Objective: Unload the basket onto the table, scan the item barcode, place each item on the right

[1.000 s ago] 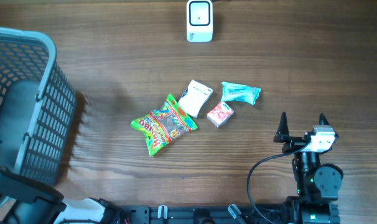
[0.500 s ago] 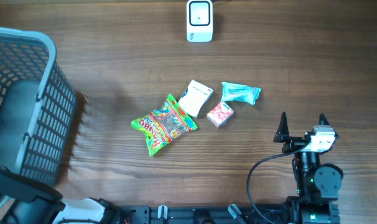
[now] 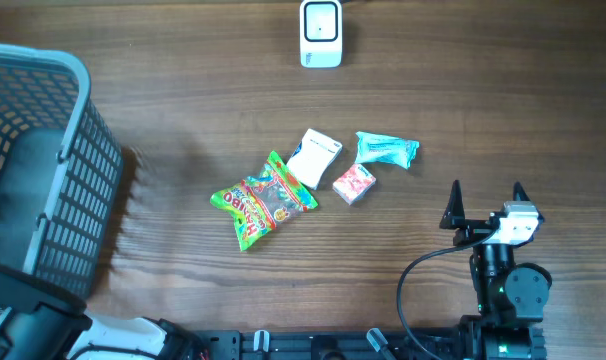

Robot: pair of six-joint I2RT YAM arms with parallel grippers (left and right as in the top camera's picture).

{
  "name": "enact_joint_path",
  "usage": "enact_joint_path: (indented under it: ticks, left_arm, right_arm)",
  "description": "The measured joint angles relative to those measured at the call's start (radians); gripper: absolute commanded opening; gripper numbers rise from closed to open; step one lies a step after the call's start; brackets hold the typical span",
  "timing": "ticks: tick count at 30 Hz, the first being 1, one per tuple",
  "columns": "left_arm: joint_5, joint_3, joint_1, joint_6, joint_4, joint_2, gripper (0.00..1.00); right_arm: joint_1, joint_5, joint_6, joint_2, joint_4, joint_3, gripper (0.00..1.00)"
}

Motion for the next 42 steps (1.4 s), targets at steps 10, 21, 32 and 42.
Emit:
enact_joint_path:
  ticks: [10, 21, 32, 42]
  left_arm:
    - [0.292, 0.011, 0.007, -0.015, 0.050, -0.021, 0.04]
    - [0.470, 0.025, 0.008, -0.015, 0.011, -0.022, 0.04]
    - [0.690, 0.027, -0.053, -0.015, -0.056, -0.021, 0.04]
    - [0.697, 0.006, -0.115, -0.015, -0.037, -0.007, 0.04]
  right_arm:
    - [0.000, 0.000, 0.000, 0.000, 0.000, 0.000, 1.00]
    - [0.000, 0.000, 0.000, 0.000, 0.000, 0.000, 1.00]
    - [0.000, 0.000, 0.000, 0.000, 0.000, 0.000, 1.00]
    - [0.000, 0.000, 0.000, 0.000, 0.000, 0.000, 1.00]
